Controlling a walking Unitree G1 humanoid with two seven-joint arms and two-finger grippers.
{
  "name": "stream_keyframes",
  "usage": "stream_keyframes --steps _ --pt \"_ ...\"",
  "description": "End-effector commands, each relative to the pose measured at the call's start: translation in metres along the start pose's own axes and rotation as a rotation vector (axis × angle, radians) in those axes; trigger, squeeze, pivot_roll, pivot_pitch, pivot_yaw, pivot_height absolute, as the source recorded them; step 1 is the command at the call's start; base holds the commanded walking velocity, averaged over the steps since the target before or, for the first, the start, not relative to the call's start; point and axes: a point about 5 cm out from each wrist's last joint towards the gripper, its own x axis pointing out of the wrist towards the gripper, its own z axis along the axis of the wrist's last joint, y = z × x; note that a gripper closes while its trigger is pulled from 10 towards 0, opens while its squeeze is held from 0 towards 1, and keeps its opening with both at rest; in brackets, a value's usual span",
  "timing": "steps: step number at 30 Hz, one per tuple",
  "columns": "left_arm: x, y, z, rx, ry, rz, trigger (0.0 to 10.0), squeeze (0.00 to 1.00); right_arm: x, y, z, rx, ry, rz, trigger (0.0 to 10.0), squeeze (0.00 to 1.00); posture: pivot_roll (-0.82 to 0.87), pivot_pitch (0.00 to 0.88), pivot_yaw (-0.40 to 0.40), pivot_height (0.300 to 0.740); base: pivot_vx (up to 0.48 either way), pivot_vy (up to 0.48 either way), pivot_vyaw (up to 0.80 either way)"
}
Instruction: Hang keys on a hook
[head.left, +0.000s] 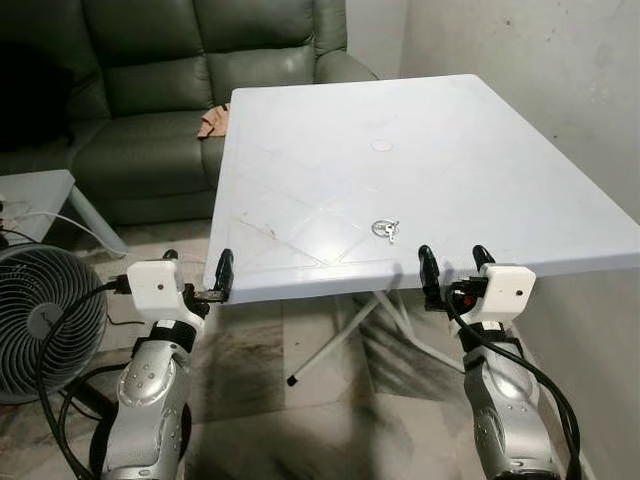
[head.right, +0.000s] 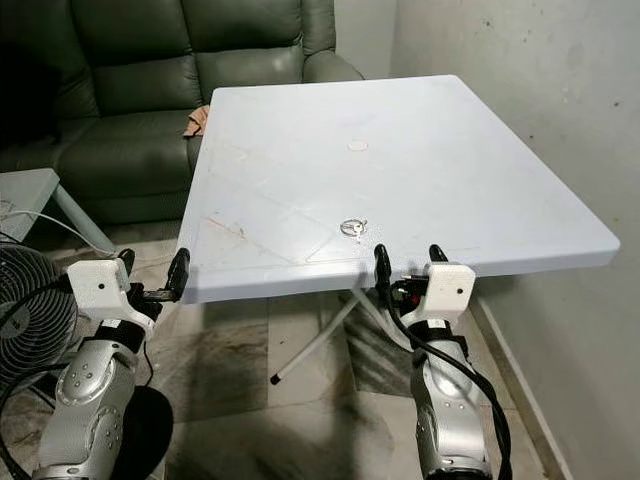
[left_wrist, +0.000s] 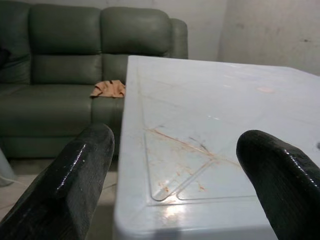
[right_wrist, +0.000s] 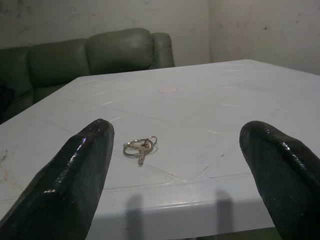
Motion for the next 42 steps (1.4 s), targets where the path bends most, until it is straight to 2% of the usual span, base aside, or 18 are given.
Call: stream_keyframes --steps 1,13,21,25,27,32,37,42 --pt "0.001 0.002 -0.001 0.006 0.01 0.002 10.0 0.0 0.001 0.002 0.004 -0.001 -0.025 0.005 10.0 0.0 -0.1 0.021 0.089 0.74 0.0 0.0 0.0" --pt "0.012 -0.011 -0.005 0.003 0.012 -0.033 10.0 0.0 0.007 0.001 0.006 -0.037 -0.02 0.009 10.0 0.0 -0.14 0.017 0.077 0.74 0.0 0.0 0.0" --pt "0.015 -0.013 -0.002 -0.008 -0.006 -0.027 10.0 0.0 0.006 0.004 0.006 -0.016 -0.011 0.026 10.0 0.0 -0.11 0.031 0.051 0.74 0.0 0.0 0.0" --pt "0.011 -0.005 0.0 0.001 -0.022 0.007 10.0 0.0 0.007 0.006 0.003 -0.02 0.006 0.051 10.0 0.0 -0.07 0.038 0.014 0.74 0.0 0.0 0.0" --pt "0.005 0.004 0.0 0.012 -0.025 0.048 10.0 0.0 0.011 0.009 0.002 -0.018 0.019 0.068 10.0 0.0 -0.05 0.038 -0.011 0.74 0.0 0.0 0.0" --pt "-0.004 0.011 -0.004 0.015 -0.022 0.101 10.0 0.0 0.023 0.015 0.008 -0.014 0.011 0.122 10.0 0.0 -0.02 0.05 -0.046 0.74 0.0 0.0 0.0" --pt "-0.005 0.013 -0.005 0.013 -0.027 0.119 10.0 0.0 0.025 0.016 0.007 -0.013 0.018 0.133 10.0 0.0 -0.01 0.049 -0.064 0.74 0.0 0.0 0.0" --pt "-0.005 0.002 0.002 -0.012 -0.06 0.13 10.0 0.0 0.029 0.01 0.013 -0.019 0.01 0.154 10.0 0.0 0.01 0.054 -0.065 0.74 0.0 0.0 0.0"
